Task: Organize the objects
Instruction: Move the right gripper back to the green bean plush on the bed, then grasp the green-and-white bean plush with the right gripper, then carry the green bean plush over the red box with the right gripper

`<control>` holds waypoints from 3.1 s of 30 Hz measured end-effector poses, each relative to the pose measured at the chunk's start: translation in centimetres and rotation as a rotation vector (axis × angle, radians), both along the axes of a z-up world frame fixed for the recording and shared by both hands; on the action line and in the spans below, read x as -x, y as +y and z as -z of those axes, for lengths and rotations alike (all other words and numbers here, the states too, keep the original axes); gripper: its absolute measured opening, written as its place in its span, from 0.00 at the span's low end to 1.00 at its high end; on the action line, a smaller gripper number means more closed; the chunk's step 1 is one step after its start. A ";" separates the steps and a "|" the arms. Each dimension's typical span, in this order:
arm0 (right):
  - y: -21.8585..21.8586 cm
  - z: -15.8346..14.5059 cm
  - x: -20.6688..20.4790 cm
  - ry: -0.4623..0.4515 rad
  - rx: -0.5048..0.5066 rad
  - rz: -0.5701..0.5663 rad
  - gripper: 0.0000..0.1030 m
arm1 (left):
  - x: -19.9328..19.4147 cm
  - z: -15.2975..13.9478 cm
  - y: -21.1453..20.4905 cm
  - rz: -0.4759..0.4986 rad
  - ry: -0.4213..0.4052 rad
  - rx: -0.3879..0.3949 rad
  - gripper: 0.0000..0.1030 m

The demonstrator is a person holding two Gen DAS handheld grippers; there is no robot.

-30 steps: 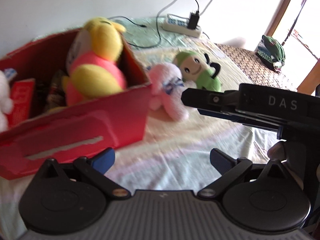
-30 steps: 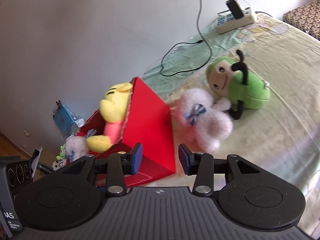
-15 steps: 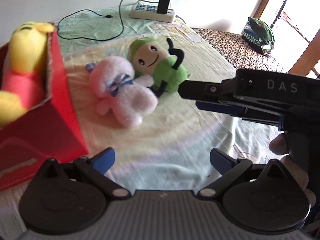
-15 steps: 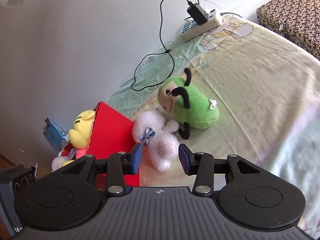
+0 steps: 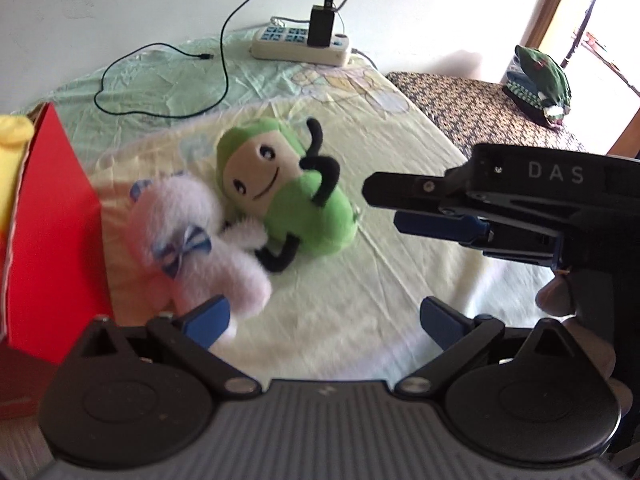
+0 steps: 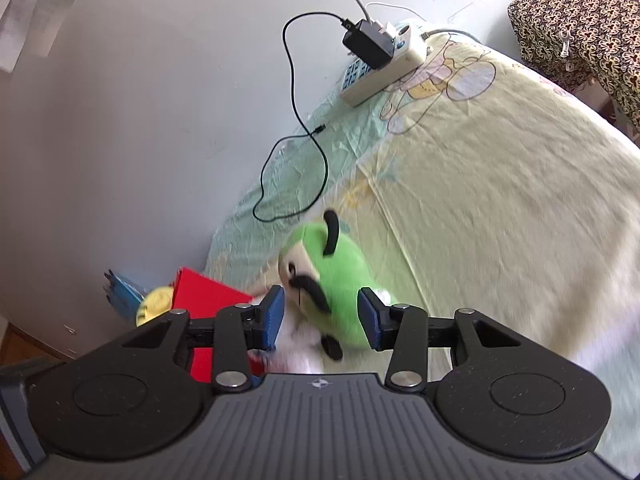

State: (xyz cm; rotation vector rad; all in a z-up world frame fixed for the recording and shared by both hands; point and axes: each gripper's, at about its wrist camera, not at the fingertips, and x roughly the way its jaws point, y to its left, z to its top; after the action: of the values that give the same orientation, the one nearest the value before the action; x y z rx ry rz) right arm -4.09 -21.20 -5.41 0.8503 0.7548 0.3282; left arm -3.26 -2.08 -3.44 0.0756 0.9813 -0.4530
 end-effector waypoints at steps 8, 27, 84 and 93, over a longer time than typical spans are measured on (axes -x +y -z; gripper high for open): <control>-1.2 1.2 -4.4 0.038 -0.077 -0.072 0.46 | -4.3 -0.1 -1.0 -0.075 -0.028 0.056 0.97; 0.4 6.4 -10.4 0.147 -0.187 -0.189 0.57 | -10.8 2.8 -1.6 -0.144 0.045 0.077 0.97; 13.2 1.4 3.8 0.134 -0.091 -0.620 0.50 | 7.5 -0.4 10.8 -0.218 0.006 0.097 0.96; 19.9 -0.4 4.3 0.088 -0.093 -0.733 0.50 | 10.4 -2.0 17.4 -0.312 -0.031 0.076 0.96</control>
State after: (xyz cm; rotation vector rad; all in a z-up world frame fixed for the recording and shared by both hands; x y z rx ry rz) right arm -8.34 -1.32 -5.06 0.6505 1.1283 0.9865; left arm -13.69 15.31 -1.44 -0.1375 0.9249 -0.2015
